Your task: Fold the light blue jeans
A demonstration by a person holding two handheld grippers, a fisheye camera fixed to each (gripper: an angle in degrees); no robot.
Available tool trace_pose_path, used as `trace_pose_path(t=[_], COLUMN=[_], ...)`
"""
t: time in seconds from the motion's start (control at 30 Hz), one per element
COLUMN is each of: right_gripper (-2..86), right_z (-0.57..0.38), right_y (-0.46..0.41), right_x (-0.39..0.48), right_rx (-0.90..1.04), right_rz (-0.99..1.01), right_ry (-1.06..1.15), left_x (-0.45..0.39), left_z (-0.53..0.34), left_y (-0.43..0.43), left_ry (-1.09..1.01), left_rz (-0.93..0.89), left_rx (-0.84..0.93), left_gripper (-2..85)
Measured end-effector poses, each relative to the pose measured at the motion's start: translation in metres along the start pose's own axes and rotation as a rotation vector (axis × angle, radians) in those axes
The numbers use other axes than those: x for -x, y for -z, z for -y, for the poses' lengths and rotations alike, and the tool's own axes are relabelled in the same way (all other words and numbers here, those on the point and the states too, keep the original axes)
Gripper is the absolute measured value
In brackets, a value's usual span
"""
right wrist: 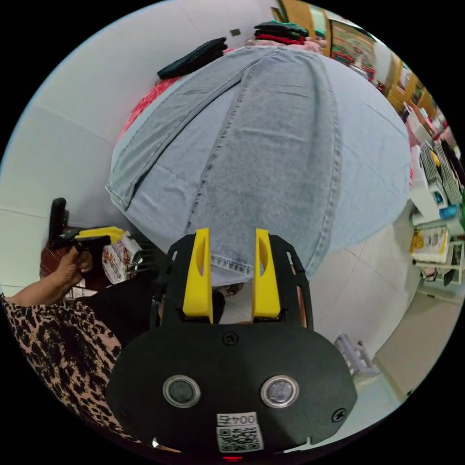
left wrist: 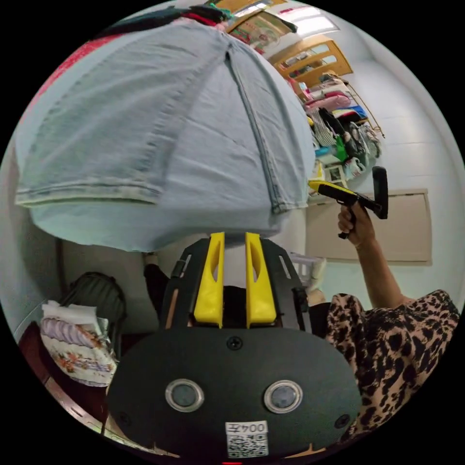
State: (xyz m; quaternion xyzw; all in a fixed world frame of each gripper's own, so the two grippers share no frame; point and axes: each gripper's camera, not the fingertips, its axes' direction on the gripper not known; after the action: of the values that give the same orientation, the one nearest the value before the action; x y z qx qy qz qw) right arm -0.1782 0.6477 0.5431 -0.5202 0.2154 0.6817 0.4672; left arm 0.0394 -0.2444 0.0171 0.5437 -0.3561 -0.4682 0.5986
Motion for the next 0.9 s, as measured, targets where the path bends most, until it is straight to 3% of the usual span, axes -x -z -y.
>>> trace_pose_path(t=[0.27, 0.37, 0.5, 0.6, 0.73, 0.9], right_gripper=[8.8, 7.6, 7.4, 7.6, 7.6, 7.6], right_z=[0.077, 0.098, 0.121, 0.135, 0.145, 0.154], right_y=[-0.018, -0.012, -0.005, -0.001, 0.006, 0.019], right_x=[0.033, 0.040, 0.051, 0.060, 0.073, 0.081], right_rx=[0.226, 0.271, 0.336, 0.368, 0.362, 0.339], right_rz=[-0.133, -0.171, -0.177, -0.197, -0.218, -0.213], right_ry=[-0.006, -0.035, -0.067, -0.080, -0.052, -0.075], left_x=[0.013, 0.022, 0.014, 0.017, 0.052, 0.113], left_z=[0.024, 0.034, 0.027, 0.032, 0.066, 0.130], left_y=[0.043, 0.025, 0.025, 0.055, 0.113, 0.152], left_ry=[-0.175, -0.209, -0.318, -0.314, -0.232, -0.090], left_rz=[0.203, 0.179, 0.201, 0.136, 0.193, 0.268], left_rx=[-0.097, 0.041, 0.095, 0.033, -0.116, -0.147], left_gripper=[7.4, 6.6, 6.8, 7.3, 8.1, 9.0])
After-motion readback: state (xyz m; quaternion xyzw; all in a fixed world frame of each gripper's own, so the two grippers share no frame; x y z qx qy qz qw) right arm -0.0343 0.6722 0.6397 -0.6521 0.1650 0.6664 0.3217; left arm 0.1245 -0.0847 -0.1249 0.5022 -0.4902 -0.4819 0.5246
